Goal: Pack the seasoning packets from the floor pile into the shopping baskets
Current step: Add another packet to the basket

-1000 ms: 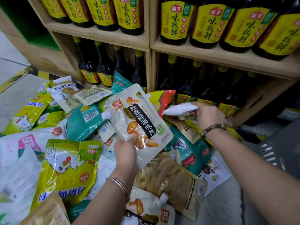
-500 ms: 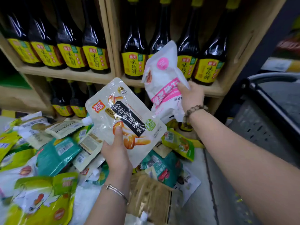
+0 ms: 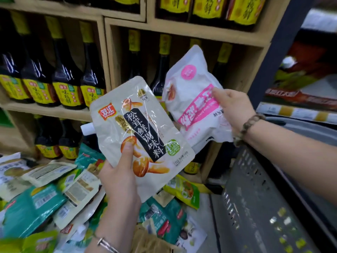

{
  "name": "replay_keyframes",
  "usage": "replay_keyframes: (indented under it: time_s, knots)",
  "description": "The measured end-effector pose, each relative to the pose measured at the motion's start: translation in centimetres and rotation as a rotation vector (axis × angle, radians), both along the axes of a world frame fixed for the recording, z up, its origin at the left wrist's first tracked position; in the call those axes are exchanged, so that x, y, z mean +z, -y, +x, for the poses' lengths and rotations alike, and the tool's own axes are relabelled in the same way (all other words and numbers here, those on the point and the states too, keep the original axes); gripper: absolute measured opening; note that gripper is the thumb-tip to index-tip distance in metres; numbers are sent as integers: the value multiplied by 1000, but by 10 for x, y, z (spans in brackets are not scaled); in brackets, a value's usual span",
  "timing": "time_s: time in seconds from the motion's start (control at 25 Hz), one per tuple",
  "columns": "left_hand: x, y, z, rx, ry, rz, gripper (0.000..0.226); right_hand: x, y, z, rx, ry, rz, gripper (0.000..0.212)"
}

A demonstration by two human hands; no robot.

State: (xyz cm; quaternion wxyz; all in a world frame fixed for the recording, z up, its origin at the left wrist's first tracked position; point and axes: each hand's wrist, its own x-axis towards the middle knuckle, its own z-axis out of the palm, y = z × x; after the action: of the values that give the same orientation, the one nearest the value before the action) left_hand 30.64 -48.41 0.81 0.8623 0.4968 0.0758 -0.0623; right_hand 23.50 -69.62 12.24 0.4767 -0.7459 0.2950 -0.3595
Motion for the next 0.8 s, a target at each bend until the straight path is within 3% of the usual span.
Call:
replay_keyframes:
  time_s: [0.16,0.24,0.32,0.6,0.68,0.8]
  knots:
    - [27,21,-19,-95,-17,-129,17,31,32,-57,-22,231,-30,29]
    - [40,39,-36,-199,16,-163,17,48,49,-91,-48,273,-89,37]
    - [49,58,-57,-310,63,-186,14,59,66,-128,-70,265,-128,44]
    - [88,125,-110,-556,322,-127,11,52,122,-238,-290,148,-215,37]
    - [101,145,-120,-611,463,-37,11,42,138,-260,-357,70,-214,41]
    - [117,179,-136,-641,822,332,17,18,160,-280,-425,-144,-264,49]
